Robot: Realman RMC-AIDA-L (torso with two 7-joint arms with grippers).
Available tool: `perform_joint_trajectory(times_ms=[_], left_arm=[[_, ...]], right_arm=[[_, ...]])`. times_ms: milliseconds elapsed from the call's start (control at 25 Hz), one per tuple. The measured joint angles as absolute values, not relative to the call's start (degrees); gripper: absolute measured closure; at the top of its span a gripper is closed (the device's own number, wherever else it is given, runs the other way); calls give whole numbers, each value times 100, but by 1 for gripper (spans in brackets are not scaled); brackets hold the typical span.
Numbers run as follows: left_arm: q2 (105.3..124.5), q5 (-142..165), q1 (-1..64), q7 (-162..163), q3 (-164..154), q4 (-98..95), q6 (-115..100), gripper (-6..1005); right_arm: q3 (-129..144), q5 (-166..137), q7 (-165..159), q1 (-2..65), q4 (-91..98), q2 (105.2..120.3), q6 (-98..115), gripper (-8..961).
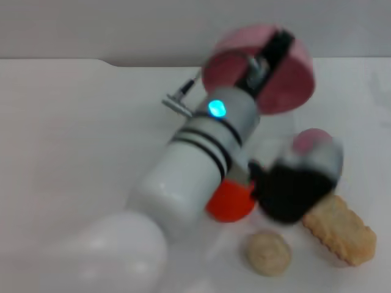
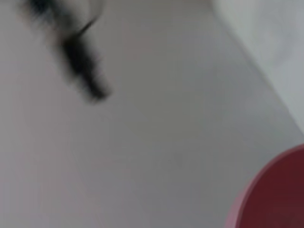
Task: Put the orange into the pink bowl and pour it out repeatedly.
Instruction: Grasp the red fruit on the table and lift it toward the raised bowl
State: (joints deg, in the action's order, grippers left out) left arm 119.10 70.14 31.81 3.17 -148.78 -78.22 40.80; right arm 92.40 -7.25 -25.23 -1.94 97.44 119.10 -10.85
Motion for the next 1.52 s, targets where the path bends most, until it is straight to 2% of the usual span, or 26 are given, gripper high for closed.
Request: perform_joint_trajectory(times_ms=[120,320,680,880,1200,1520], left_arm=[[11910,6802,3208,722,-14732,-7945,4149,954],[11894,3546,3505,970,-13215,-8841,5306,954],[11831,103,3896,397,-10379,-8355,6771,954],[11816,107,3862,365,-10294,-8231,6821,955],[11811,236,4124,363,-9794,-7547,7041,955],[11804,266,4168,309,-9726,-7319,6954,955]], right_arm=[[9337,-735,-2416,-177,9823,11909,-1348,263],[9504,-705,-2109,41,10022,11884,-2277,263],[10018,-595,-2039,308,10290,11872,-3327,263],[10369,106,-1627,663,10279,11862,-3807,262],[10602,1955,-840,1771,9090,11878,-4694,262],[11004,2526,-936,1801,9066,11909,-5013,262]])
